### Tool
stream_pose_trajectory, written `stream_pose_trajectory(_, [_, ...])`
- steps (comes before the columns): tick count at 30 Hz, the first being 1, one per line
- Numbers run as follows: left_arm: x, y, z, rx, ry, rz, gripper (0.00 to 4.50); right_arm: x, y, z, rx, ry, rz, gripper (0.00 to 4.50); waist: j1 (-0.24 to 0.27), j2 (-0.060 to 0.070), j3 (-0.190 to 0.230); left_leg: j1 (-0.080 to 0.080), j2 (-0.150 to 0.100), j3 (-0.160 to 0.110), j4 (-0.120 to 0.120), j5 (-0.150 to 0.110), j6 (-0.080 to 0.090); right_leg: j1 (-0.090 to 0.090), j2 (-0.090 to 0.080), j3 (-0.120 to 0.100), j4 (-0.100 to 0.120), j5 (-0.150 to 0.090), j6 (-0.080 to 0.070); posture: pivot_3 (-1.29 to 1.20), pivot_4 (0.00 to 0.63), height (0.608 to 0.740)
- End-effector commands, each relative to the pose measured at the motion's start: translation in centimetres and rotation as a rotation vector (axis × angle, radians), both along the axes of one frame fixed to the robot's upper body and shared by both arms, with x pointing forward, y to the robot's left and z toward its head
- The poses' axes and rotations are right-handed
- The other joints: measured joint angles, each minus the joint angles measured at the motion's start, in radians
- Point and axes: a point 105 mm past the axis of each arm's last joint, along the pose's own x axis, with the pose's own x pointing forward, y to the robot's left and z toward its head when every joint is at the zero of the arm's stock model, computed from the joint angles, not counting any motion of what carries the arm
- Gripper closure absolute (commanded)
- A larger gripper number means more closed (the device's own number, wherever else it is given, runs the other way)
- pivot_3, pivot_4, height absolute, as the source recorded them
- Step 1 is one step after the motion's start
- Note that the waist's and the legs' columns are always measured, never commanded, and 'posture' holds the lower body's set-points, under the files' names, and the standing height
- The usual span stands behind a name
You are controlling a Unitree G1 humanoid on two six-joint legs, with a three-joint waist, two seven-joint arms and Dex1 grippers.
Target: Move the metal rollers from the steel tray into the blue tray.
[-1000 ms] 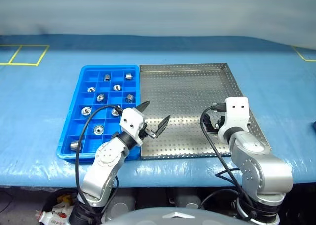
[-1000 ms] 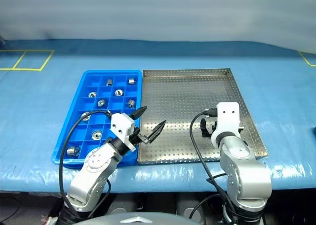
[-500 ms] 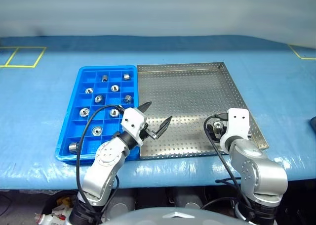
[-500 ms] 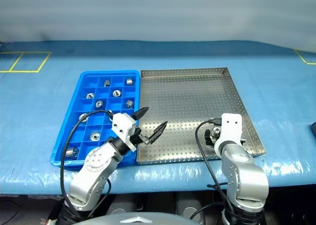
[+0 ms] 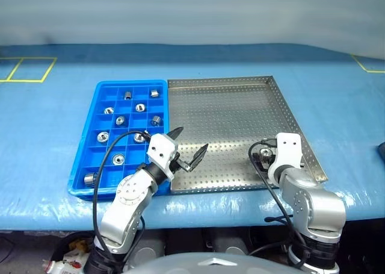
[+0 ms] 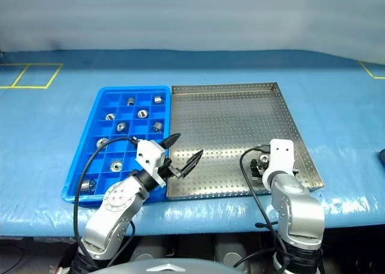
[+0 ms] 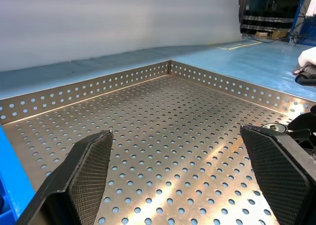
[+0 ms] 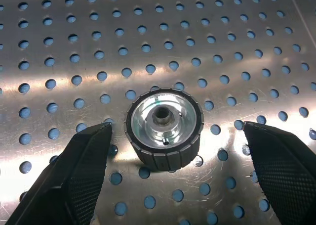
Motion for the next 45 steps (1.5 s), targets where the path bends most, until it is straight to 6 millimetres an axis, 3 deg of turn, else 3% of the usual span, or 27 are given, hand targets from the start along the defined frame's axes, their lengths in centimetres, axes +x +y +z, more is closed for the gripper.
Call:
stream_pose_trajectory(1, [-0.2, -0.1, 1.1, -0.019, -0.048, -0.001, 0.0, 0.5, 0.1, 0.6, -0.006, -0.037, 0.008, 0.61, 0.001, 0.0, 0.0, 0.0, 0.0, 0.0, 0.0, 0.0, 0.0, 0.0, 0.0, 0.0, 0.0, 0.0, -0.001, 0.09, 0.15, 0.74])
stream_pose_trajectory(8, [-0.1, -0.1, 1.2, -0.022, -0.057, 0.008, 0.0, 0.9, 0.3, 0.7, -0.013, -0.049, 0.028, 2.79, 0.01, 0.0, 0.0, 0.0, 0.0, 0.0, 0.0, 0.001, 0.002, 0.001, -0.002, 0.001, -0.001, 0.0, -0.001, 0.11, 0.15, 0.74])
stream_pose_trajectory(15, [0.4, 0.6, 1.6, -0.025, -0.083, 0.075, 0.0, 2.0, 1.9, 3.5, -0.044, -0.157, 0.156, 2.8, 0.016, 0.0, 0.0, 0.0, 0.0, 0.001, 0.001, 0.002, 0.003, 0.001, -0.003, 0.001, -0.001, 0.0, 0.0, 0.16, 0.15, 0.74])
stream_pose_trajectory(20, [0.5, 2.1, 1.9, -0.032, -0.098, 0.168, 0.0, 2.8, 5.7, 6.2, -0.05, -0.252, 0.414, 2.8, 0.03, 0.0, 0.0, 0.0, 0.0, 0.0, -0.001, 0.002, 0.003, 0.001, -0.001, 0.001, -0.001, 0.0, 0.0, 0.21, 0.15, 0.74])
stream_pose_trajectory(27, [-0.4, 4.7, 2.5, -0.038, -0.155, 0.292, 0.0, 3.0, 10.5, 7.8, -0.057, -0.317, 0.737, 2.8, 0.069, -0.001, 0.001, 0.0, 0.0, -0.001, -0.002, 0.002, 0.003, 0.001, -0.002, -0.001, -0.002, 0.001, 0.002, 0.32, 0.15, 0.74])
stream_pose_trajectory(39, [-2.8, 9.1, 2.0, -0.033, -0.135, 0.475, 0.0, 2.4, 16.6, 9.1, -0.02, -0.447, 1.109, 2.8, 0.173, -0.003, 0.002, -0.002, 0.001, -0.002, -0.002, 0.001, 0.003, 0.0, -0.003, -0.003, -0.003, -0.001, -0.002, 0.51, 0.15, 0.74])
stream_pose_trajectory(45, [-4.7, 10.4, 1.5, -0.009, -0.102, 0.474, 0.0, 1.0, 19.2, 7.2, 0.031, -0.42, 1.269, 2.8, 0.244, -0.003, 0.002, -0.005, 0.001, -0.004, -0.002, 0.001, 0.002, -0.002, -0.003, -0.006, -0.004, -0.002, -0.003, 0.57, 0.15, 0.74])
